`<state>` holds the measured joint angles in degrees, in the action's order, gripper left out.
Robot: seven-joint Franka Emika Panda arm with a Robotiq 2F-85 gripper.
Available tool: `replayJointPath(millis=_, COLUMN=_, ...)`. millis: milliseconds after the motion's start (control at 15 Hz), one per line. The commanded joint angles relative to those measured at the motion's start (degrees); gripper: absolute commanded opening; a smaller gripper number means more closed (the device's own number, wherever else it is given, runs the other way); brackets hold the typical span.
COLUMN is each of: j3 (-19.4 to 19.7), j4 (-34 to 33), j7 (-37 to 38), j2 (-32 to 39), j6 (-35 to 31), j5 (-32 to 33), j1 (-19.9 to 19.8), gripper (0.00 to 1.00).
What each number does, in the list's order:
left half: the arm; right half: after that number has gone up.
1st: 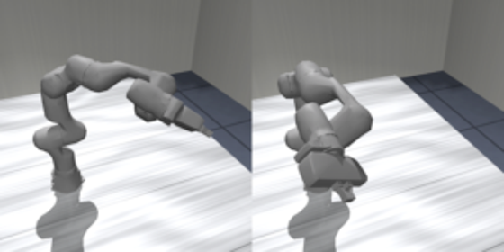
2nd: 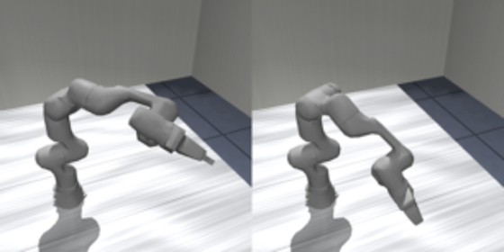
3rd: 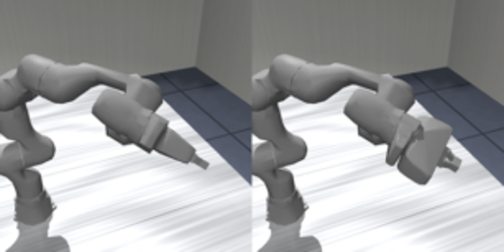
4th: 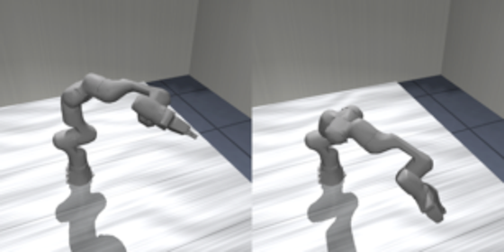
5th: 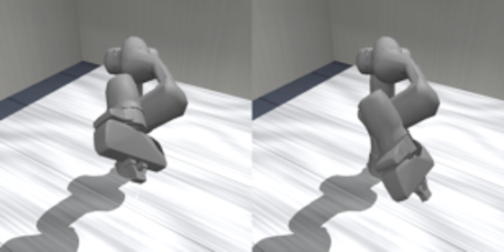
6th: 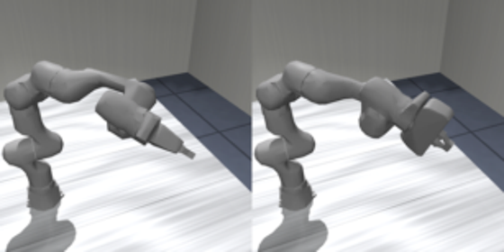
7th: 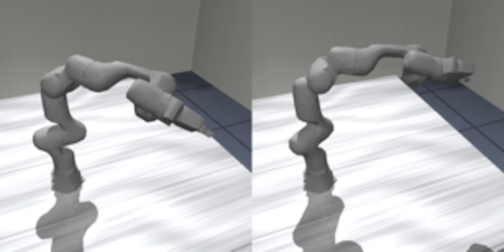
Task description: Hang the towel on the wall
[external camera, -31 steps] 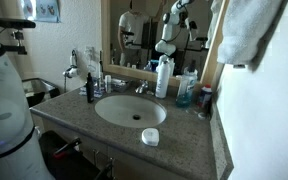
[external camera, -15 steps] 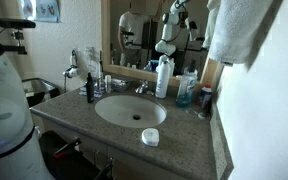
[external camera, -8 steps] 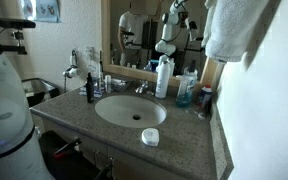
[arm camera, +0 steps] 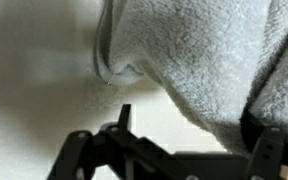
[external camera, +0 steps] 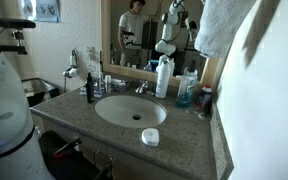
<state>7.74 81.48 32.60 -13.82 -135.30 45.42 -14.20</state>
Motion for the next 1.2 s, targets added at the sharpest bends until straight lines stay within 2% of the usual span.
replayJointPath(millis=0, j3=-0.1, j4=0.3, j7=-0.9, j2=-0.8, j6=-4.0, j5=2.2, j1=0.1, gripper=1.00)
replayJointPath(millis=667, j3=0.1, j4=0.6, j7=1.4, j2=-1.1, j6=-11.1, j5=5.9, j1=-0.7, gripper=1.00)
replayJointPath(millis=933, j3=0.5, j4=0.3, j7=0.6, j2=-0.9, j6=-6.7, j5=4.4, j1=-0.7, gripper=1.00)
replayJointPath(millis=1133, j3=1.4, j4=0.4, j7=-2.2, j2=-1.0, j6=-2.2, j5=-0.4, j1=0.4, gripper=1.00)
